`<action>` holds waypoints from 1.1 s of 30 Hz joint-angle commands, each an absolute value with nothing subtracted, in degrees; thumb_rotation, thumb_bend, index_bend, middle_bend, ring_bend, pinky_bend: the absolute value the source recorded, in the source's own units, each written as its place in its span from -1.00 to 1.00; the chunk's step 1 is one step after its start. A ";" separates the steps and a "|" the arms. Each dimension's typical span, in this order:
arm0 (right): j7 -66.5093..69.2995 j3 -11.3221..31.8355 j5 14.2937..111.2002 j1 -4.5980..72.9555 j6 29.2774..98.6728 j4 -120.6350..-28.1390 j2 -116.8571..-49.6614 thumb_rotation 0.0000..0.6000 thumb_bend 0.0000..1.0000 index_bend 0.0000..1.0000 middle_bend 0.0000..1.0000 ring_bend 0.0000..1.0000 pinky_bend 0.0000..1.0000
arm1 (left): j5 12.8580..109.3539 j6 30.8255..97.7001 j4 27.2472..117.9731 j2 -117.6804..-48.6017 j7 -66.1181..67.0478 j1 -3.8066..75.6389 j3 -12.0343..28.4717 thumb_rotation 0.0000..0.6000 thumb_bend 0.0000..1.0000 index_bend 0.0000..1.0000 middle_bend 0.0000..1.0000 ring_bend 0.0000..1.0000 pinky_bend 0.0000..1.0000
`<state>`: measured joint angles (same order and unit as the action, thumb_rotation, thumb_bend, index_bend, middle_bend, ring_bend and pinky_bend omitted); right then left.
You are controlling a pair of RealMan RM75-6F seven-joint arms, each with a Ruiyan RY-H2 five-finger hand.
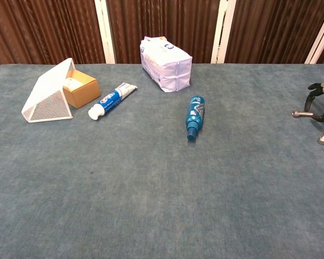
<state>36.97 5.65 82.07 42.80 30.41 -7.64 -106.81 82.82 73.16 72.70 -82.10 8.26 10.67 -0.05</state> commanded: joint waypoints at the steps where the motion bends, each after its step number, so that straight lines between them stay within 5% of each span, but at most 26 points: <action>1: 36.78 5.55 82.19 42.78 30.49 -7.47 -106.97 1.00 0.00 0.05 -0.87 -1.00 -1.00 | 82.49 72.80 72.43 -82.22 8.27 10.81 0.04 1.00 -0.16 -1.00 -1.00 -1.00 -0.97; 33: 35.01 5.87 82.07 42.38 30.60 -7.24 -107.87 1.00 0.00 0.21 -0.84 -1.00 -1.00 | 81.86 71.24 72.54 -81.86 6.89 11.40 -0.35 1.00 -0.16 -1.00 -1.00 -1.00 -0.97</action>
